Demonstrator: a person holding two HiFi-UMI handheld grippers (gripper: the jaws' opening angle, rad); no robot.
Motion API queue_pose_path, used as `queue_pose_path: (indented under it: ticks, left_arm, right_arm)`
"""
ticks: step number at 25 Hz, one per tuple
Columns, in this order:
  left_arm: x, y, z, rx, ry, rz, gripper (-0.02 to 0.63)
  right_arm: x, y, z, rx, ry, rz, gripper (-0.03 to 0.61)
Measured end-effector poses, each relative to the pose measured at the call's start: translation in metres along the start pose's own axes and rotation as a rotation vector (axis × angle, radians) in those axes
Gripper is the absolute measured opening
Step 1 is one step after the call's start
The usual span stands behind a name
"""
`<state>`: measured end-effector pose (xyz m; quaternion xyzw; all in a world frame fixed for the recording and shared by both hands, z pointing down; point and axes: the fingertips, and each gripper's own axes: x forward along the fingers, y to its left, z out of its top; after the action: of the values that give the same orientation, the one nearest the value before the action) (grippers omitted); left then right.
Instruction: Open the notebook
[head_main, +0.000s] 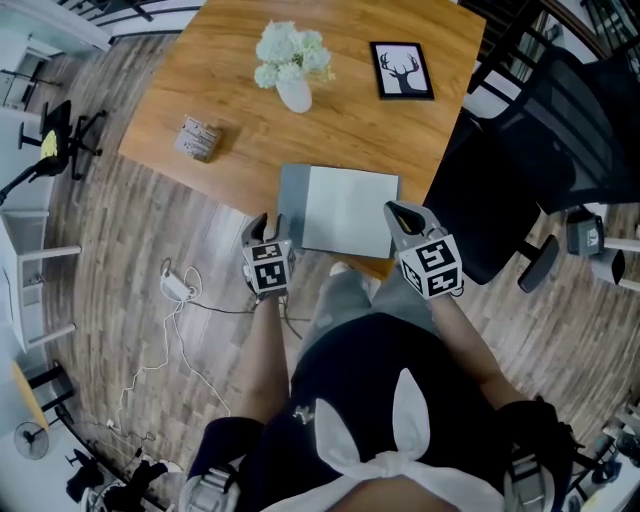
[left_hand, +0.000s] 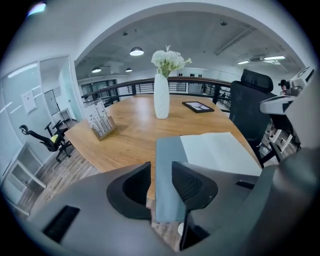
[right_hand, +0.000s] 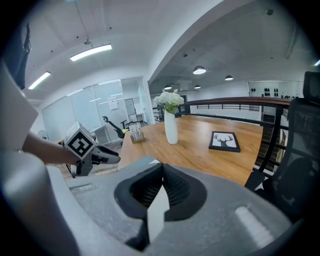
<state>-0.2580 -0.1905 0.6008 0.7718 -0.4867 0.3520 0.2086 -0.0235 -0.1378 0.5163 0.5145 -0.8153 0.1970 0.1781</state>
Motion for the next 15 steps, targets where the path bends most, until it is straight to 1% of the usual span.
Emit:
queue_pose_path:
  ticks: [2, 6, 8, 10, 15]
  left_arm:
    - [-0.008, -0.009, 0.012, 0.022, -0.031, -0.008, 0.139]
    - [-0.024, -0.027, 0.038, 0.045, -0.108, -0.019, 0.066]
    - [-0.033, -0.036, 0.049, 0.052, -0.144, -0.026, 0.043]
    - [-0.042, -0.045, 0.059, 0.055, -0.179, -0.042, 0.032]
    - [-0.058, -0.069, 0.076, 0.062, -0.245, -0.085, 0.029]
  right_arm:
    - [-0.001, 0.001, 0.006, -0.009, -0.007, 0.014, -0.002]
    - [-0.003, 0.0, 0.016, -0.026, -0.021, 0.049, -0.003]
    - [-0.005, 0.0, 0.019, -0.034, -0.03, 0.063, -0.003]
    - [-0.008, 0.001, 0.025, -0.042, -0.042, 0.078, -0.003]
    - [-0.014, 0.0, 0.033, -0.064, -0.051, 0.103, -0.003]
